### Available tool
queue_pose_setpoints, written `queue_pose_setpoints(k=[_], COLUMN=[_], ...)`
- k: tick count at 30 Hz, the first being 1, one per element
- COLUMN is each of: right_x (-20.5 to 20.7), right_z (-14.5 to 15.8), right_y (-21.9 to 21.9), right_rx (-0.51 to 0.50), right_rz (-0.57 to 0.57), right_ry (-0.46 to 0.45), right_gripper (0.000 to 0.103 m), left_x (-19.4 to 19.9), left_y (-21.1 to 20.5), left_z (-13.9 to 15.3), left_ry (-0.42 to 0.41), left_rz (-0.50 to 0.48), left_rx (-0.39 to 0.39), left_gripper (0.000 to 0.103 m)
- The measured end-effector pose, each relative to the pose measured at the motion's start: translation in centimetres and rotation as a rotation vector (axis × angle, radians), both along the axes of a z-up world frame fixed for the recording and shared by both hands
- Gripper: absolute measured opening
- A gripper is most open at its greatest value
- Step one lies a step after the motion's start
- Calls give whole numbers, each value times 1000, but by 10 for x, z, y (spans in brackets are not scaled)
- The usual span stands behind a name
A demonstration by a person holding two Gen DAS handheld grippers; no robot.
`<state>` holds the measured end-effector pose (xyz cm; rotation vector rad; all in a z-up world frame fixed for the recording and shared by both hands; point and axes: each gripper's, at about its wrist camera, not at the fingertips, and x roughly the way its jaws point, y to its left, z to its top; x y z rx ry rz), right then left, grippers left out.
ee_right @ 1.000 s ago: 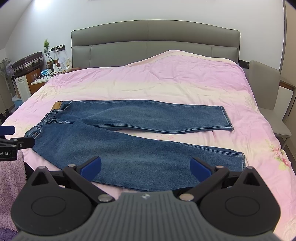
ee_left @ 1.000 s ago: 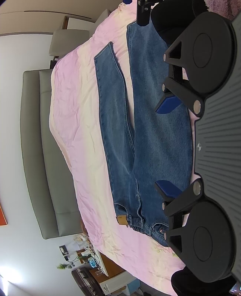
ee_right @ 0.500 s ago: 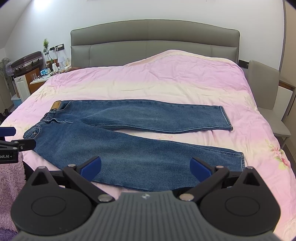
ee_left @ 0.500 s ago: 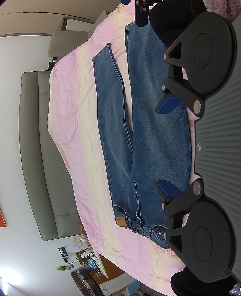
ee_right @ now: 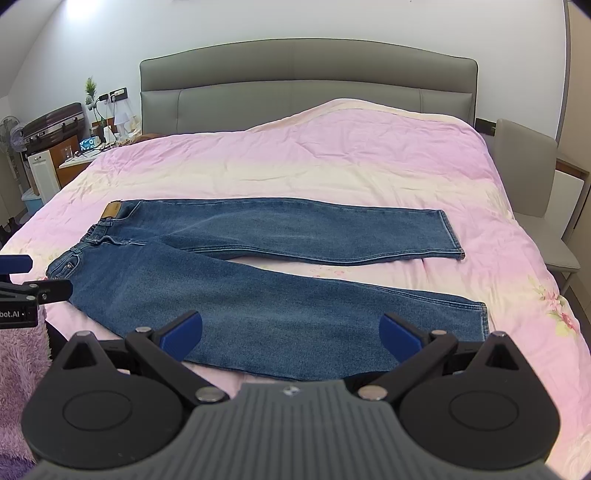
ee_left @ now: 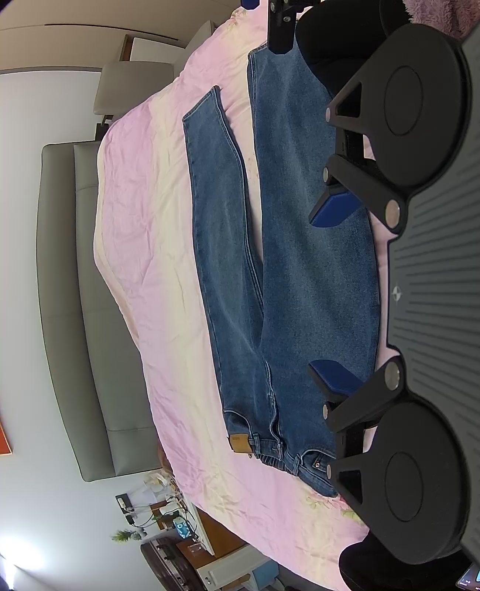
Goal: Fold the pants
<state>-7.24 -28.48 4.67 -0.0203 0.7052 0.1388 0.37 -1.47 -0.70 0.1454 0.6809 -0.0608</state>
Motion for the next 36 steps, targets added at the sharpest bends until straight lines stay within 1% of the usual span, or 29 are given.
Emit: queue_pose_setpoints(k=[26,32,36], right_x=[1,3,4], right_z=[-1,-2,-6], right_y=[0,-2,-4], right_rx=[0,10,14], right_rz=[2,-3,0], right_ry=[10,17,-4], right_gripper=[98,98,98], left_x=[-2,-2,3], left_y=[4,10,12], left_z=[0,-4,-6], left_ry=[7,19,24], left_rz=[4,14,14], left_rx=[-2,-5,-5], left_gripper=[95,95,95])
